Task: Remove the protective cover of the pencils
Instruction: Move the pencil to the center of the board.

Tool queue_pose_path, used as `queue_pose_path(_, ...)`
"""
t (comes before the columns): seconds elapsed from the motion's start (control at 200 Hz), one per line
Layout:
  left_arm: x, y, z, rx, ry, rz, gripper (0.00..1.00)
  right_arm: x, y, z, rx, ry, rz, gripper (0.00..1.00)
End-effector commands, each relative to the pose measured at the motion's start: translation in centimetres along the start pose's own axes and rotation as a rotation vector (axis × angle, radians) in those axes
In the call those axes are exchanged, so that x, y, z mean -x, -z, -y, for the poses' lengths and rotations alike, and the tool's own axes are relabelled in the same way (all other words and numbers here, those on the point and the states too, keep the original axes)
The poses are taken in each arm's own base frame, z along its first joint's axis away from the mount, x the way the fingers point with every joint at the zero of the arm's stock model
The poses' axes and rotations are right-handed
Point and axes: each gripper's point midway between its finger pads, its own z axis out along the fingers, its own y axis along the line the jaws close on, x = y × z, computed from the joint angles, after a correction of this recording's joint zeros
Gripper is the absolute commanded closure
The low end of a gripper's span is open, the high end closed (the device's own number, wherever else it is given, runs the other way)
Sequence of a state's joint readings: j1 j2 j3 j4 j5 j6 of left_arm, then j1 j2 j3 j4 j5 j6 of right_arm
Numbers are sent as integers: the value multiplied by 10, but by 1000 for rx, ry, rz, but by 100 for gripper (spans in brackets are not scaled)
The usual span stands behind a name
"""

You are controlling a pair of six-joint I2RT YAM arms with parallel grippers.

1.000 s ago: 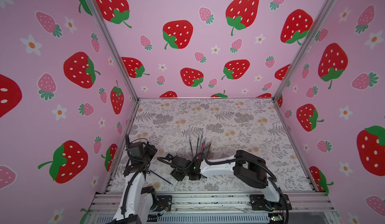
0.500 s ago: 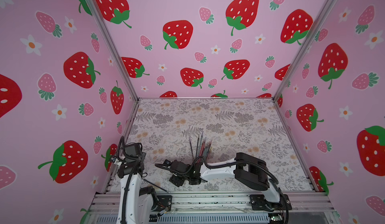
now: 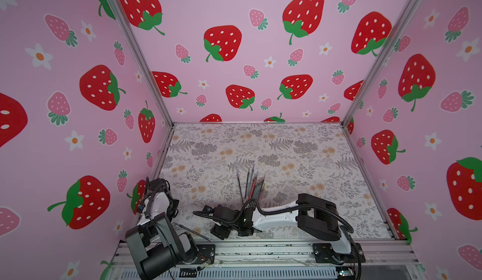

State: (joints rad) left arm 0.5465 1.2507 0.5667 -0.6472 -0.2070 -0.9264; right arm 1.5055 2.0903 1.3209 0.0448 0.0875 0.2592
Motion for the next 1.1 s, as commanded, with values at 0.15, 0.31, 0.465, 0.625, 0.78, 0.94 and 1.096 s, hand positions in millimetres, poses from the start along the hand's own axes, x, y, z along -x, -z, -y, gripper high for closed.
queue_pose_path(0.15,-11,-6,22,-105,-27,-76,20,17,6,-17,17,28,41,27)
queue_pose_path(0.31,-18,-12,29,-127,-48,-123,33,16,-5,-10,-48,12,9,31)
queue_pose_path(0.465,-22,-15,36,-152,-61,-146,39,16,-8,-11,-48,-6,0,32)
queue_pose_path(0.625,-24,-15,40,-176,-71,-155,41,14,-17,-18,-24,-9,-27,30)
queue_pose_path(0.78,-28,-15,45,-194,-88,-173,42,5,-30,-30,-47,30,-74,28)
queue_pose_path(0.94,-31,-16,47,-201,-94,-187,44,-2,-37,-29,-116,56,-110,31)
queue_pose_path(1.096,-37,-16,52,-214,-123,-195,46,-9,-34,-2,-248,18,-135,44)
